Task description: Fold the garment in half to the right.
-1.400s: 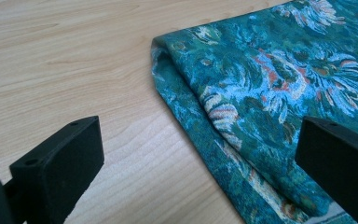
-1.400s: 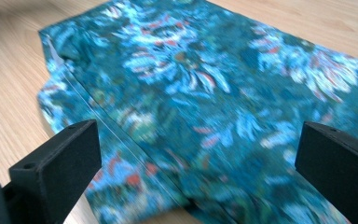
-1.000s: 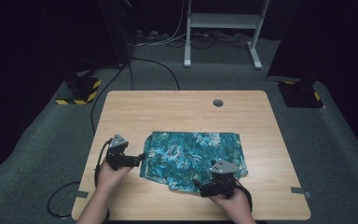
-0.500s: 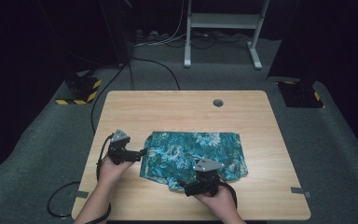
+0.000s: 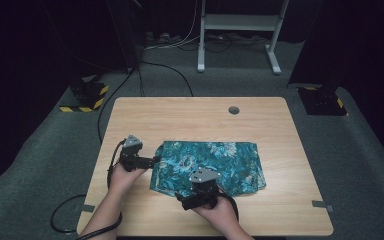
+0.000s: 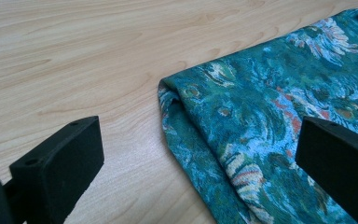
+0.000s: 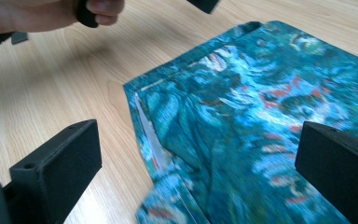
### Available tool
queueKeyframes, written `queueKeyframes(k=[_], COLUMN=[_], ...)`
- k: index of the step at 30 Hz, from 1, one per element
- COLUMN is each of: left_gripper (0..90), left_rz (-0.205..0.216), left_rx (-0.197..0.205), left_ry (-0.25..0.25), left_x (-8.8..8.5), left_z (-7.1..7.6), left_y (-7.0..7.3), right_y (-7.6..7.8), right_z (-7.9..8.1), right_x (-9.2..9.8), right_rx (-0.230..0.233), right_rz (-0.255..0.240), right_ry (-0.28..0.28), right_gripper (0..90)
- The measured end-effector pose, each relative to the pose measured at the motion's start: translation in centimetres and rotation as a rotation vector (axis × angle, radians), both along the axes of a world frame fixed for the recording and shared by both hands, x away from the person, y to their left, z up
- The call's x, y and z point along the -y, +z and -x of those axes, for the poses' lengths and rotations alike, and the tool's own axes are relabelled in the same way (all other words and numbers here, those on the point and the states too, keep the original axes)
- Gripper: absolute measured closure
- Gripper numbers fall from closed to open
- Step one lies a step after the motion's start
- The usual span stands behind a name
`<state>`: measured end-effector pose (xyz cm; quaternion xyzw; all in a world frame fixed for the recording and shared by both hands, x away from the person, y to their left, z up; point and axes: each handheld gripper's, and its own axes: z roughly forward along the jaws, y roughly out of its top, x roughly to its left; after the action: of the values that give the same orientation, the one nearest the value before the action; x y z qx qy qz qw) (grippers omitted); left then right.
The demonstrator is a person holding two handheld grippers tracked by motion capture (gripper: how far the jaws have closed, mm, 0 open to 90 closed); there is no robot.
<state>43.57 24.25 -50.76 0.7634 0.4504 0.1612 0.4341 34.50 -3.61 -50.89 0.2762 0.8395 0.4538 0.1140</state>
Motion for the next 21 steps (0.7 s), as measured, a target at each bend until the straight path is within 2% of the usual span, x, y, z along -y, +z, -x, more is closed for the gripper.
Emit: queueKeyframes(k=[8,21], left_gripper=[1.4,1.4], left_rz=[0.011,0.018], left_rx=[-0.001,-0.017], left_ry=[0.001,0.000], left_x=[0.1,1.0], left_z=[-0.9,-2.5], left_y=[0.2,0.3], right_y=[0.3,0.3], right_z=[-0.4,-0.8], right_x=[-2.2,-4.5], right_rx=[0.000,-0.015], right_rz=[0.002,0.003], right_ry=[0.018,0.034], right_gripper=[0.0,0.1])
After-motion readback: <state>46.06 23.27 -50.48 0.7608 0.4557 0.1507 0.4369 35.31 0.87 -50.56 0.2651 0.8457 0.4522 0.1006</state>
